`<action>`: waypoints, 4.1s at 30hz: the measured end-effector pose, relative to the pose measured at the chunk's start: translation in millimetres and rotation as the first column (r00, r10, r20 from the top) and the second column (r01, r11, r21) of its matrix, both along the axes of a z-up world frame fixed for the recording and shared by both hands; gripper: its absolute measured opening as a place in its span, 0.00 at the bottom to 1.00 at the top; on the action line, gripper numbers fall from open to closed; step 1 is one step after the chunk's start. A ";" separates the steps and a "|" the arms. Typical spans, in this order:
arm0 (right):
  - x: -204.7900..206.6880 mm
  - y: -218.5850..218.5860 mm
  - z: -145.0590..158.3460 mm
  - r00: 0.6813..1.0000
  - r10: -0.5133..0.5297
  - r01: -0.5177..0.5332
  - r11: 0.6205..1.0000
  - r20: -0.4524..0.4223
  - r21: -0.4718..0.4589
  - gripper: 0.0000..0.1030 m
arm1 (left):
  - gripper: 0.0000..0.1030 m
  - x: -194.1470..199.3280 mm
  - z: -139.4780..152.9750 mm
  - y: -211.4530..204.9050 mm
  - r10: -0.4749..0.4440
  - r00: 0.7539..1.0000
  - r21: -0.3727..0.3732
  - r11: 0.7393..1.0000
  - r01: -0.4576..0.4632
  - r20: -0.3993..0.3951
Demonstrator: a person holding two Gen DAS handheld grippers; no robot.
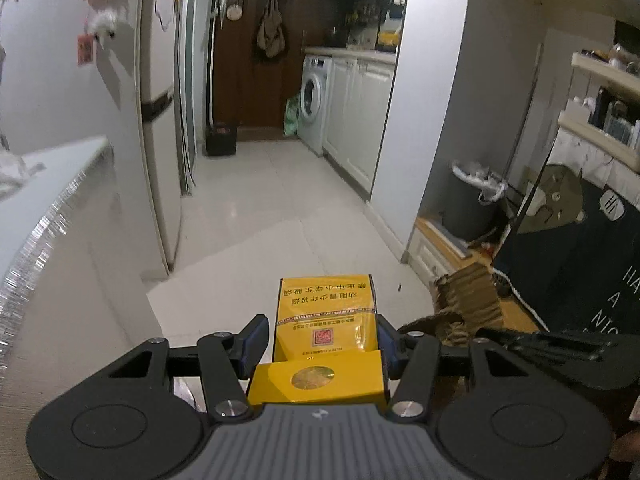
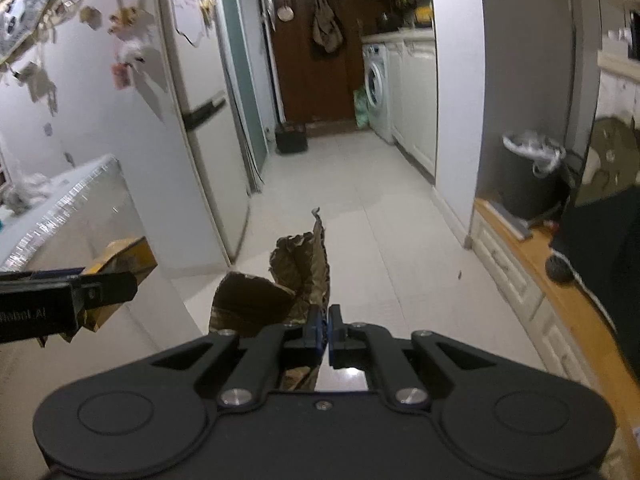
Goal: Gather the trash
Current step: 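Carry the yellow box and brown cardboard over the trash bin, then open both tools to drop the box and cardboard into the bin, then move both open tools back up toward the table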
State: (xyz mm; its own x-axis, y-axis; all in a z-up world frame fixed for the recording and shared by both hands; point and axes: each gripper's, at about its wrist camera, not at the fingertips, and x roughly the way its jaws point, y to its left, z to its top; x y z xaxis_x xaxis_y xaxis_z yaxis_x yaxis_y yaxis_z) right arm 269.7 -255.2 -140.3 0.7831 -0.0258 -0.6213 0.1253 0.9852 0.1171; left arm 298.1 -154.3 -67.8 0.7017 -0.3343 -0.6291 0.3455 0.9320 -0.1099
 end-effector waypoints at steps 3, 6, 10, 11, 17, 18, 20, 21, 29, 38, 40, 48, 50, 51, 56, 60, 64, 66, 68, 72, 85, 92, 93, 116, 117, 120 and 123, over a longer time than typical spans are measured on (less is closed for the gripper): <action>15.8 -0.8 -22.5 0.998 -0.002 0.002 1.000 -0.065 -0.007 0.03 | 0.54 16.8 -23.4 -1.4 0.010 0.999 0.005 1.000 -0.010 -0.052; 31.6 -2.9 -45.6 0.992 0.000 0.000 1.000 -0.128 -0.002 0.03 | 0.54 34.1 -50.2 0.2 0.021 0.994 0.024 1.000 -0.019 -0.108; 54.8 -2.6 -77.2 0.977 0.003 -0.004 1.000 -0.215 -0.004 0.03 | 0.54 57.1 -90.9 4.0 0.048 0.978 0.042 0.998 -0.040 -0.201; 60.5 -2.3 -83.6 0.972 0.004 -0.006 1.000 -0.234 -0.005 0.03 | 0.54 64.1 -103.3 5.2 0.057 0.971 0.050 0.998 -0.046 -0.233; 89.2 6.4 -123.6 0.941 0.042 -0.052 0.998 -0.336 -0.019 0.03 | 0.54 90.6 -152.6 13.0 0.089 0.933 0.081 0.995 -0.064 -0.349; 93.2 7.8 -129.3 0.936 0.047 -0.057 0.998 -0.350 -0.017 0.03 | 0.54 93.7 -157.6 13.6 0.089 0.928 0.081 0.995 -0.064 -0.361; 102.0 11.0 -141.3 0.924 0.056 -0.067 0.998 -0.379 -0.015 0.03 | 0.54 98.3 -168.9 14.6 0.088 0.917 0.080 0.995 -0.062 -0.389; 105.9 12.2 -147.6 0.917 0.062 -0.073 0.997 -0.394 -0.014 0.03 | 0.55 102.0 -174.4 12.0 0.088 0.912 0.080 0.995 -0.060 -0.400; 127.2 18.6 -188.1 0.876 0.075 -0.085 0.996 -0.476 0.000 0.03 | 0.55 116.6 -211.4 14.8 0.104 0.872 0.118 0.992 -0.053 -0.479; 137.5 17.1 -216.8 0.844 0.074 -0.067 0.997 -0.531 0.031 0.04 | 0.55 127.8 -242.5 18.6 0.120 0.833 0.147 0.988 -0.046 -0.541; 140.7 15.2 -221.2 0.843 0.074 -0.062 0.997 -0.533 0.040 0.04 | 0.55 129.6 -247.2 21.1 0.124 0.825 0.151 0.987 -0.048 -0.551; 148.9 18.8 -229.0 0.844 0.108 -0.080 0.994 -0.524 0.077 0.11 | 0.55 133.1 -258.8 26.4 0.139 0.804 0.166 0.985 -0.050 -0.578; 150.0 18.9 -229.3 0.850 0.110 -0.075 0.993 -0.515 0.088 0.22 | 0.55 133.2 -260.7 26.2 0.138 0.801 0.167 0.985 -0.048 -0.582; 150.7 18.5 -229.5 0.852 0.108 -0.072 0.993 -0.512 0.090 0.27 | 0.55 133.7 -261.4 25.4 0.137 0.800 0.168 0.985 -0.047 -0.584; 152.6 15.0 -233.3 0.850 0.110 -0.067 0.993 -0.515 0.101 0.29 | 0.55 134.3 -264.4 24.6 0.128 0.797 0.162 0.986 -0.039 -0.590; 153.1 13.6 -235.5 0.844 0.109 -0.066 0.993 -0.526 0.100 0.32 | 0.55 135.0 -266.0 23.5 0.113 0.794 0.145 0.989 -0.031 -0.597; 152.5 14.0 -238.2 0.831 0.107 -0.070 0.994 -0.547 0.090 0.34 | 0.56 135.2 -266.4 20.7 0.101 0.793 0.126 0.992 -0.031 -0.601; 151.6 14.1 -238.5 0.825 0.110 -0.075 0.994 -0.554 0.085 0.35 | 0.56 134.7 -266.1 19.8 0.099 0.798 0.124 0.992 -0.031 -0.594; 150.8 12.8 -238.1 0.822 0.113 -0.079 0.993 -0.558 0.084 0.37 | 0.59 133.5 -266.2 18.9 0.097 0.801 0.121 0.992 -0.031 -0.591; 149.2 10.6 -236.4 0.819 0.117 -0.089 0.993 -0.562 0.076 0.45 | 0.80 132.3 -265.9 17.5 0.121 0.802 0.152 0.988 -0.038 -0.585; 143.1 13.1 -230.2 0.797 0.136 -0.134 0.990 -0.588 0.048 0.60 | 0.98 128.5 -265.1 23.2 0.187 0.794 0.263 0.964 -0.036 -0.579; 138.3 8.5 -221.2 0.801 0.126 -0.130 0.991 -0.585 0.036 0.76 | 1.00 123.1 -255.5 30.2 0.204 0.794 0.278 0.959 -0.046 -0.573; 137.3 8.2 -219.5 0.803 0.124 -0.130 0.991 -0.583 0.033 0.78 | 1.00 122.1 -253.3 30.9 0.205 0.794 0.281 0.959 -0.046 -0.572; 97.4 -5.9 -150.5 0.856 0.076 -0.094 0.995 -0.512 -0.011 1.00 | 1.00 84.7 -170.4 41.2 0.207 0.859 0.256 0.962 -0.093 -0.468; 94.6 -6.3 -145.8 0.860 0.074 -0.093 0.996 -0.504 -0.013 1.00 | 1.00 82.2 -165.7 41.4 0.206 0.863 0.255 0.963 -0.093 -0.461; 86.5 -7.9 -133.0 0.871 0.071 -0.097 0.995 -0.487 -0.028 1.00 | 1.00 74.1 -152.4 42.0 0.203 0.876 0.248 0.964 -0.099 -0.438; 77.9 -11.2 -119.8 0.884 0.064 -0.094 0.995 -0.464 -0.043 1.00 | 1.00 66.4 -139.0 42.6 0.201 0.889 0.238 0.965 -0.108 -0.412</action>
State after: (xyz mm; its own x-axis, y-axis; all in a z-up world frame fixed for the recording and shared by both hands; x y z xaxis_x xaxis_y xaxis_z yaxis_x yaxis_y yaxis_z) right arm 347.6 -266.4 -260.1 0.4095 -0.0265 -0.9119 0.0715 0.9974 0.0031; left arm 364.5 -111.6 -206.8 0.3799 -0.0768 -0.9218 0.1571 0.9874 -0.0175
